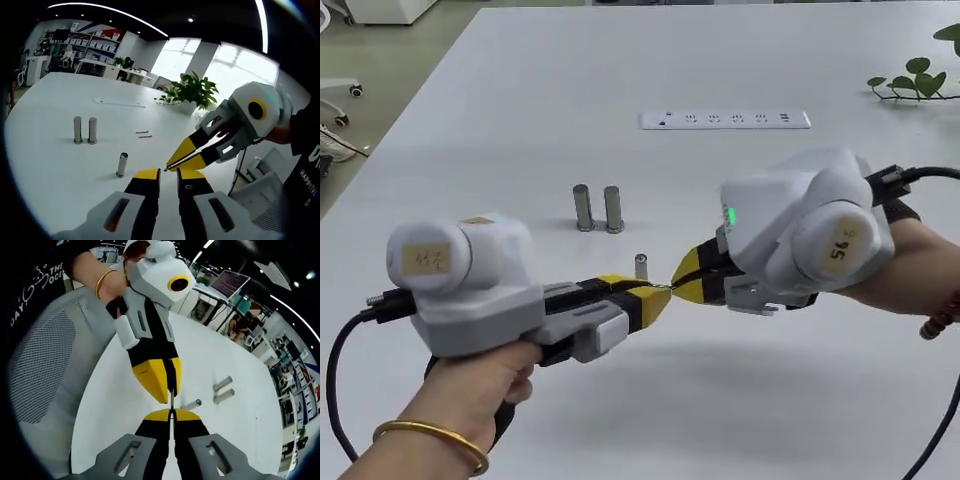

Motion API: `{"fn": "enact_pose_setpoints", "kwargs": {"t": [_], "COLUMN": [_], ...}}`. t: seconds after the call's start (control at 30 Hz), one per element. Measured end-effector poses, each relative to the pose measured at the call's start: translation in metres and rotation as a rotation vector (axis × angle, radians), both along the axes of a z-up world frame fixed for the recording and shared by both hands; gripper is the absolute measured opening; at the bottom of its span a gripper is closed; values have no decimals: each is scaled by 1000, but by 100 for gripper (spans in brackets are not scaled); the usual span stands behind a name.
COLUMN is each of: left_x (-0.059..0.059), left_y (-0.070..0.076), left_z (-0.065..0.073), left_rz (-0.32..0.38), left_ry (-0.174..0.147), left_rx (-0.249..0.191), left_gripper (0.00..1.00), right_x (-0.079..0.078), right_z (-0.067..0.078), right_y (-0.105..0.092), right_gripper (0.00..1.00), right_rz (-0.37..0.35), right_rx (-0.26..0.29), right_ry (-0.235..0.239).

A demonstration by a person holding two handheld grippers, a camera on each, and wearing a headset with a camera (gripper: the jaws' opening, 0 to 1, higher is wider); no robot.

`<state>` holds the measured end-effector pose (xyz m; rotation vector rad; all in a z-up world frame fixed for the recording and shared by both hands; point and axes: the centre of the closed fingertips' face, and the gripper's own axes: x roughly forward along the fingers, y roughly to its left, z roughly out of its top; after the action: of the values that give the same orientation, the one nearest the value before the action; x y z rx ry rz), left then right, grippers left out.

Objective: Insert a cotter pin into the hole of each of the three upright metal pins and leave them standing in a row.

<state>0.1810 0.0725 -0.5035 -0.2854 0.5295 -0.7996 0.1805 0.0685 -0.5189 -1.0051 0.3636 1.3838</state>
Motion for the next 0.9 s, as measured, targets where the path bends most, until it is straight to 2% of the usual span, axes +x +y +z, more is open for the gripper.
{"fn": "enact_pose_setpoints", "kwargs": {"t": [0.5, 0.83, 0.9], "left_x": [-1, 0, 1], "left_y": [-1, 2, 3], "left_z": [-3, -7, -6], "left_rz": [4, 35, 41], "left_ry": [8, 38, 34], "left_rx": [2, -10, -11], "left_gripper": [4, 1, 0], "right_x": [-3, -3, -2], "right_z": [0, -2, -2], "right_y": [3, 6, 7], "right_gripper": [0, 0, 0], "right_rz": [3, 11, 11], "right_rx": [6, 3, 3], "right_ry": [-11, -22, -31]}}
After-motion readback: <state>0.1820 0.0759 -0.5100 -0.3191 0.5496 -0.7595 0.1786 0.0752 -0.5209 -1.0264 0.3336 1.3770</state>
